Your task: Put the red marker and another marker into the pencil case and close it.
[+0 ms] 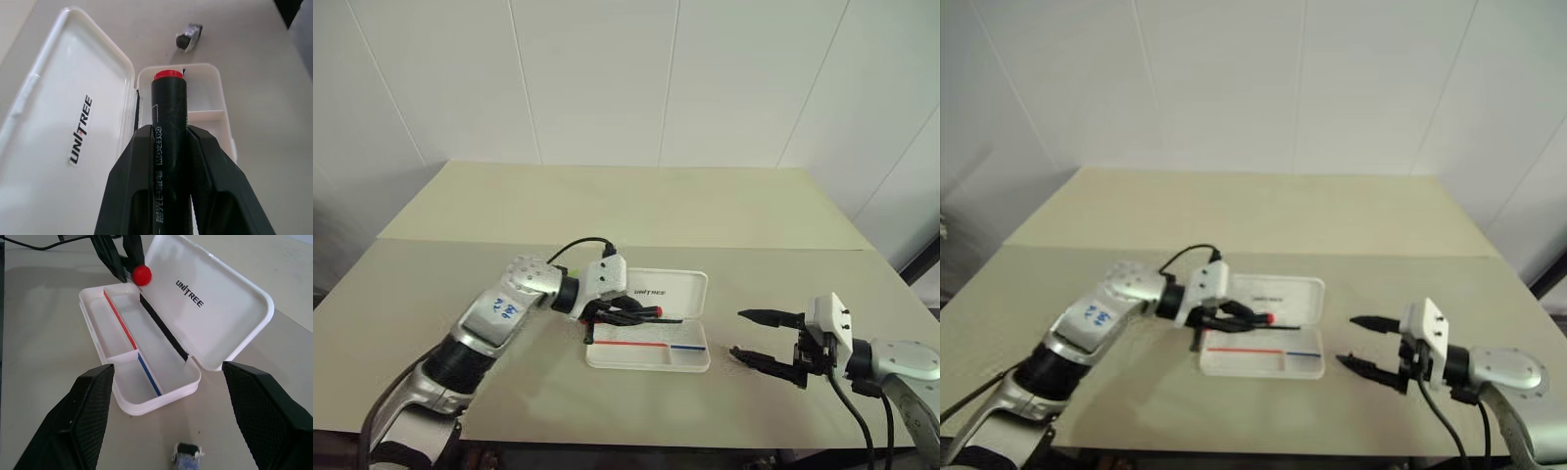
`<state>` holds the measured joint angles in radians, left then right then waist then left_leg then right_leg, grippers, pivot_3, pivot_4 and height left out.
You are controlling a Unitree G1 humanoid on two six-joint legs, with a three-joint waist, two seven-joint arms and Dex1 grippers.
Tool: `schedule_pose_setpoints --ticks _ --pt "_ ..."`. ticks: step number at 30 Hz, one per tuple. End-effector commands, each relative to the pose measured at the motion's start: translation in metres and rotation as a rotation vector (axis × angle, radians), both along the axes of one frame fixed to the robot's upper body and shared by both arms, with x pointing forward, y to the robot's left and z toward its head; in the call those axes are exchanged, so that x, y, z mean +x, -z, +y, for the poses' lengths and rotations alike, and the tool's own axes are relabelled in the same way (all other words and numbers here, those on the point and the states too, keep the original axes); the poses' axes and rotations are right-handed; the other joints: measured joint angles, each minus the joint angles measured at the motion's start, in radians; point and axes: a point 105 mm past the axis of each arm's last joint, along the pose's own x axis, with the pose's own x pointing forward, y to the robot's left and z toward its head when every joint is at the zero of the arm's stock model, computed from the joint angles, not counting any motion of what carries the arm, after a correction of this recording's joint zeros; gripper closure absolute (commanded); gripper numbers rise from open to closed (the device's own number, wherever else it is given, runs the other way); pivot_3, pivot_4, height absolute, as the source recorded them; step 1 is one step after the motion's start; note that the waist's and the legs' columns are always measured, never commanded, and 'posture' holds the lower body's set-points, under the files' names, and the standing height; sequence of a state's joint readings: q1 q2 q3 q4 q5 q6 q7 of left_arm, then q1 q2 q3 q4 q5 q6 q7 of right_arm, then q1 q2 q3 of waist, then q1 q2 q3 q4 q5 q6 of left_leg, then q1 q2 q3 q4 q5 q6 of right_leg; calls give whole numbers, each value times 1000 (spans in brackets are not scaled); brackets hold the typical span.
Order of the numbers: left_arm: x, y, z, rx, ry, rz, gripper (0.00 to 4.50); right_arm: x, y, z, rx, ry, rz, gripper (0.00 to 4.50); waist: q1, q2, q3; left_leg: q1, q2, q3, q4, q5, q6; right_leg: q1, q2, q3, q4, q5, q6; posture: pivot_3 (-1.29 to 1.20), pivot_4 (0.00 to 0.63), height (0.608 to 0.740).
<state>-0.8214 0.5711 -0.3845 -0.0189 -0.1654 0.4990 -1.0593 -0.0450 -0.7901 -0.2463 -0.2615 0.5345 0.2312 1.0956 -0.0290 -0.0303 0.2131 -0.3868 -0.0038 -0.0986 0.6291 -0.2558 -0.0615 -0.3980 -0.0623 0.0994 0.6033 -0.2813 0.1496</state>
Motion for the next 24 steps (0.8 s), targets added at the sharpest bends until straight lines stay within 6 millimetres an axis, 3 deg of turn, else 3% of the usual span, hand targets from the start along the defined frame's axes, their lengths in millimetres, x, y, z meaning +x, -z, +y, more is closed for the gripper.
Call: schedule_pose_setpoints --ticks 1,7,19,24 --pt "6 -5 -13 6 20 -60 3908 -5 -13 -1 7 19 -52 0 -1 0 0 0 0 0 0 0 0 0 0 0 0 0 0 0 150 740" --pt "18 5 -32 23 29 -70 3908 -11 -11 -4 9 52 -48 0 3 0 0 0 0 0 2 0 0 0 0 0 1 0 0 0 150 740" --pt "13 7 -40 35 71 -36 29 -9 -8 -2 12 70 -42 0 3 0 0 0 0 0 1 0 0 0 0 0 2 0 1 0 150 740" --pt "8 1 -36 25 76 -33 29 -8 -8 -2 11 71 -42 0 2 0 0 0 0 0 1 0 0 0 0 0 2 0 1 0 150 740"
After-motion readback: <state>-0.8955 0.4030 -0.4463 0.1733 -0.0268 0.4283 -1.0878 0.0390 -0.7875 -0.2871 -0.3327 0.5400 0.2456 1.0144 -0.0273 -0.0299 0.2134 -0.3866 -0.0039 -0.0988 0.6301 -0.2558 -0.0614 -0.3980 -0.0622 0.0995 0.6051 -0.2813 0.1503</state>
